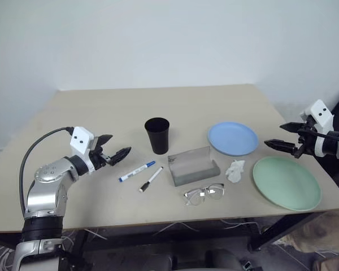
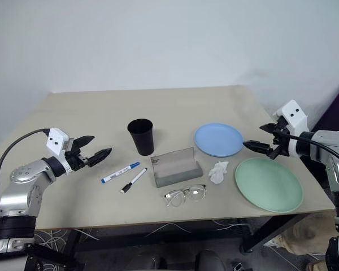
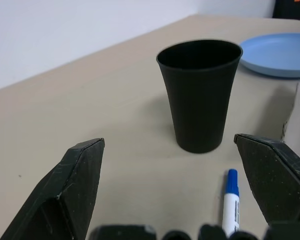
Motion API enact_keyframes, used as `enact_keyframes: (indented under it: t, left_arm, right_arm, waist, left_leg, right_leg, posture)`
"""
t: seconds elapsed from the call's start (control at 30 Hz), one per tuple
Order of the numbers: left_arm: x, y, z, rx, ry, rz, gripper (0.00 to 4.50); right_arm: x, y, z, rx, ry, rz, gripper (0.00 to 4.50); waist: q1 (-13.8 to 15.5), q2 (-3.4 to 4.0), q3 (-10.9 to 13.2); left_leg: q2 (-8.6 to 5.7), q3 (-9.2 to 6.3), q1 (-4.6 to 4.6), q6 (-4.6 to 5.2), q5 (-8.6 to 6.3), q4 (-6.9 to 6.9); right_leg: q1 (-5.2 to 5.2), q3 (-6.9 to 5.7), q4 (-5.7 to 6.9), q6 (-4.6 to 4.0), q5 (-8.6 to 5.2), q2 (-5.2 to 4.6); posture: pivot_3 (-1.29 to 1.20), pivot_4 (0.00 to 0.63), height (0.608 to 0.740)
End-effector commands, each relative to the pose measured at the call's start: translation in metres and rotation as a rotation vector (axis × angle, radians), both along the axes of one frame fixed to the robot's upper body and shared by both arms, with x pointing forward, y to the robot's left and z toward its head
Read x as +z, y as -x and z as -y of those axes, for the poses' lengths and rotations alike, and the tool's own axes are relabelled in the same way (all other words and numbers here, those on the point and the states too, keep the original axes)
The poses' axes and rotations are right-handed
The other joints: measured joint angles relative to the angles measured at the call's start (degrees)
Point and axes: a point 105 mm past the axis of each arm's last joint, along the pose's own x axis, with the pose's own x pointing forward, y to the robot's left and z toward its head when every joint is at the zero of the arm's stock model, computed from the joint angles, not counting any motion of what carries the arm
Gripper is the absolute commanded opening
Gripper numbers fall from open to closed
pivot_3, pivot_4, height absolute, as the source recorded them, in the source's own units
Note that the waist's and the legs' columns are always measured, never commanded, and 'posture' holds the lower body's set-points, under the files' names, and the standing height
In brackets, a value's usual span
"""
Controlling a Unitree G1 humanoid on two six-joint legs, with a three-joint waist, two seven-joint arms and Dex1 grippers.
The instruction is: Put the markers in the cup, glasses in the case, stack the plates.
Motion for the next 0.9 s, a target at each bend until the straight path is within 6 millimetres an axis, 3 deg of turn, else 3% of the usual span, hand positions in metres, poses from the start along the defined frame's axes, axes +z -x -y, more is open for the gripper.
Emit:
enact_keyframes:
  t: [0.03, 0.33, 0.9]
  left_arm:
    - [0.019, -0.001, -0.002, -0.005, 0.000, 0.064, 4.42]
    - [0.032, -0.009, -0.007, -0.013, -0.025, 0.085, 4.42]
    - [0.032, 0.017, -0.006, -0.049, -0.011, 0.094, 4.42]
  right_arm:
    - [0.017, 0.003, 0.005, -0.003, 0.006, 0.058, 4.50]
    - [0.013, 0.004, 0.008, -0.046, -0.027, 0.062, 4.50]
    - [-0.006, 0.017, 0.065, -0.239, -0.052, -0.113, 4.50]
  waist:
    - [0.0, -0.01, 0.0]
    - [0.0, -0.01, 0.0]
    - [0.0, 0.00, 0.0]
  left_leg:
    - [0.00, 0.00, 0.00, 0.00, 0.00, 0.00]
    - [0.00, 0.01, -0.02, -0.02, -0.01, 0.02]
    - [0.09, 0.07, -0.01, -0.02, -0.03, 0.01]
  right_leg:
    - [0.00, 0.00, 0.00, 0.00, 0.00, 0.01]
    - [0.01, -0.01, -0.02, 0.00, -0.01, -0.01]
    - [-0.01, -0.01, -0.06, 0.00, -0.01, -0.03]
  posture:
    - [0.00, 0.000, 0.727]
    - [0.00, 0.000, 0.727]
    - [0.00, 0.000, 0.727]
